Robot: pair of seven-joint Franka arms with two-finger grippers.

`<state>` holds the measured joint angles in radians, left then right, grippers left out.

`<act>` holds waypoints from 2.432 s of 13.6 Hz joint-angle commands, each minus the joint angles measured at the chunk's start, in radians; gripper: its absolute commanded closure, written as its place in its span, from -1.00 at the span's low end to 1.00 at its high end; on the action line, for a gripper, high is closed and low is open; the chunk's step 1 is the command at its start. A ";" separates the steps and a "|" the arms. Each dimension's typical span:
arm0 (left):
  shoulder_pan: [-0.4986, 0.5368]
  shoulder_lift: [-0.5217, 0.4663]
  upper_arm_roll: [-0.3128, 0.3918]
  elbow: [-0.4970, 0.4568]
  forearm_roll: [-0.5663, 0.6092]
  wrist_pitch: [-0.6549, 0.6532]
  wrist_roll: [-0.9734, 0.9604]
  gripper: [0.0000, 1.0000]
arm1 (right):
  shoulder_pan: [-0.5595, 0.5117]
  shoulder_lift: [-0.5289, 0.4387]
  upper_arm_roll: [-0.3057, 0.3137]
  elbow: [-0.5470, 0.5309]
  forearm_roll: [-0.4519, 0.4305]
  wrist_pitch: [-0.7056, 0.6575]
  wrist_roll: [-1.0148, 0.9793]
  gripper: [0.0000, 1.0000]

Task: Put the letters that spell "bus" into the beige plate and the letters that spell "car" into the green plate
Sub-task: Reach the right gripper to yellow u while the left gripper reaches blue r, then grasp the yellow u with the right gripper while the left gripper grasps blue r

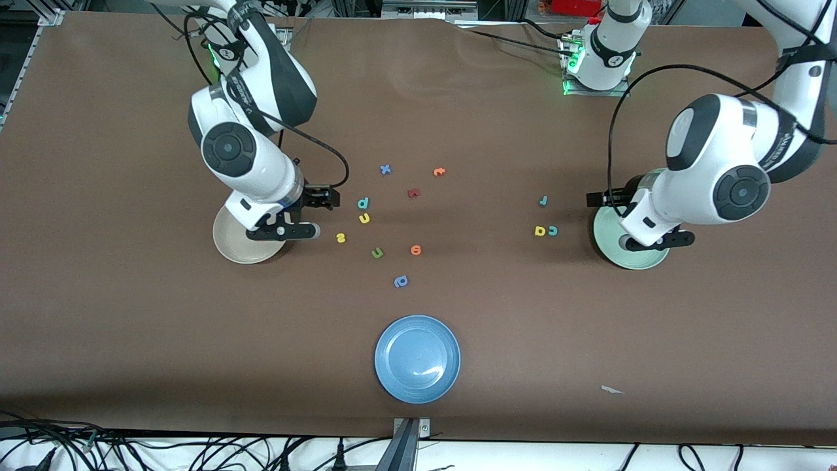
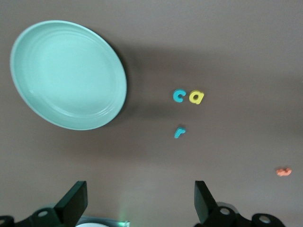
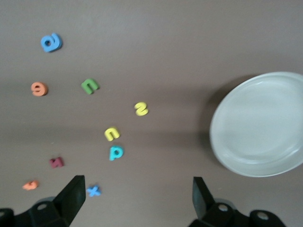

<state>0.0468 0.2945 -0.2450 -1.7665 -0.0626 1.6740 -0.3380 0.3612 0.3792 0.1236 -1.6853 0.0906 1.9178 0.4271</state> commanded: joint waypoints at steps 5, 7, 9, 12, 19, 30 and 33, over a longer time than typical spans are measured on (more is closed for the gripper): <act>0.004 -0.015 -0.112 -0.201 -0.025 0.231 -0.117 -0.98 | 0.082 0.139 -0.010 -0.057 0.024 0.294 0.077 -0.99; 0.004 -0.014 -0.147 -0.279 -0.025 0.332 -0.156 -0.98 | 0.105 0.148 -0.015 -0.086 -0.044 0.328 0.126 -0.89; 0.004 -0.014 -0.172 -0.368 -0.022 0.410 -0.174 -0.93 | 0.128 0.150 -0.015 -0.138 -0.089 0.395 0.180 -0.70; 0.005 -0.005 -0.174 -0.425 -0.017 0.470 -0.174 -0.92 | 0.136 0.147 -0.015 -0.207 -0.147 0.452 0.203 -0.43; 0.016 0.100 -0.168 -0.432 0.032 0.592 -0.231 -0.67 | 0.171 0.170 -0.015 -0.257 -0.149 0.570 0.282 -0.44; 0.033 0.163 -0.165 -0.433 0.101 0.607 -0.254 -0.21 | 0.196 0.204 -0.015 -0.263 -0.196 0.633 0.325 -0.01; 0.034 0.164 -0.165 -0.433 0.102 0.609 -0.253 -0.04 | 0.196 0.208 -0.016 -0.267 -0.196 0.638 0.326 0.13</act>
<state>0.0751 0.4570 -0.4050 -2.1980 0.0053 2.2727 -0.5725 0.5444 0.5888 0.1175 -1.9380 -0.0840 2.5313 0.7259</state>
